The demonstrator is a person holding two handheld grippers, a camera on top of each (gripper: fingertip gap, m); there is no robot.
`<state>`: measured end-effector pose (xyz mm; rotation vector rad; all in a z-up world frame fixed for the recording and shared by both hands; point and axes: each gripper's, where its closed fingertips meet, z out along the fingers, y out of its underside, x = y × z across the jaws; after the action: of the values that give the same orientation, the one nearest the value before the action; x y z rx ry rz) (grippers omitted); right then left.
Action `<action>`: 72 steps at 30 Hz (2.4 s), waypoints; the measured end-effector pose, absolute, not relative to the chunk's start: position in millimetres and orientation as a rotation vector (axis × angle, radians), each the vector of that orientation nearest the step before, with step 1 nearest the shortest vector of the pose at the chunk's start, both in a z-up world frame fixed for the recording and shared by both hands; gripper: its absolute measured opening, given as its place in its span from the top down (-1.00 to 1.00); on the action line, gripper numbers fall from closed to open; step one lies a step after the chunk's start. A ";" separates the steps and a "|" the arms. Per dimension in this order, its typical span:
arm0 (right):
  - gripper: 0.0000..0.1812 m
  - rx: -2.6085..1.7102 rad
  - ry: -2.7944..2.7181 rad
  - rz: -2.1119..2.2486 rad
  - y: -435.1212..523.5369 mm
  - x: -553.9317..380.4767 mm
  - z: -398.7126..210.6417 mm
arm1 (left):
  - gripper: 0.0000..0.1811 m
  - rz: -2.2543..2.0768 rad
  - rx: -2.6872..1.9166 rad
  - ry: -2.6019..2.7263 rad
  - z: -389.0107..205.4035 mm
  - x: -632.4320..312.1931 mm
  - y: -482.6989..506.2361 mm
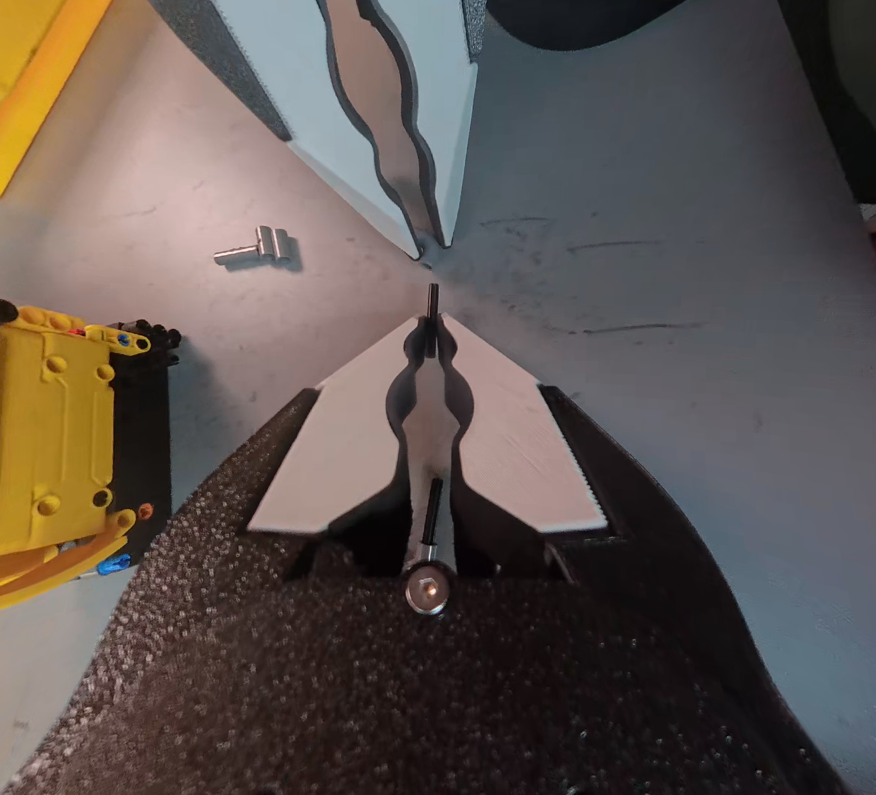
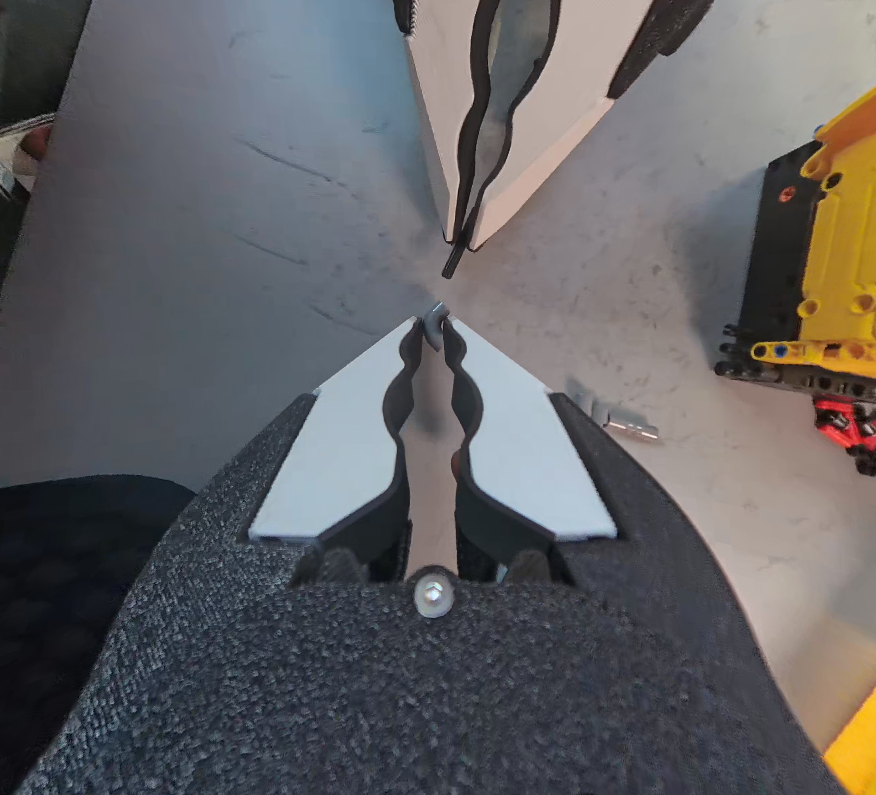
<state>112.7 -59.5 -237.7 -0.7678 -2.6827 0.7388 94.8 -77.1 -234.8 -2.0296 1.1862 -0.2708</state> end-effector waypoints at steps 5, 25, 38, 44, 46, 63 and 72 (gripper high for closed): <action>0.91 -0.793 -2.752 0.723 -63.5 102.8 -242.4 | 0.97 -0.230 -2.081 1.182 -242.7 88.3 -74.1; 0.83 -1.076 -2.519 0.882 -58.8 99.0 -242.3 | 0.82 -0.370 -2.087 1.083 -242.7 91.6 -71.7; 0.84 -1.010 -2.647 0.954 -58.8 98.1 -242.3 | 0.88 -0.381 -2.108 1.068 -243.6 91.9 -72.3; 0.84 -0.907 -2.542 0.932 -57.1 93.3 -240.5 | 0.97 -0.313 -2.103 1.104 -243.3 90.9 -71.3; 0.84 -0.893 -2.510 0.953 -58.5 91.1 -235.9 | 0.97 -0.347 -2.104 1.087 -243.0 89.8 -72.5; 0.84 -0.598 -2.060 0.828 -58.3 63.0 -155.8 | 0.88 -1.123 -1.862 0.400 -155.7 77.7 -59.4; 0.84 -0.514 -1.845 1.118 -73.7 70.2 -108.4 | 0.94 -1.505 -1.591 0.313 -108.6 81.7 -74.5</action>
<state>70.2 -73.7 -108.4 -0.5144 -1.8446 1.1184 81.7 -74.5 -108.6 -1.5909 0.3132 -1.5048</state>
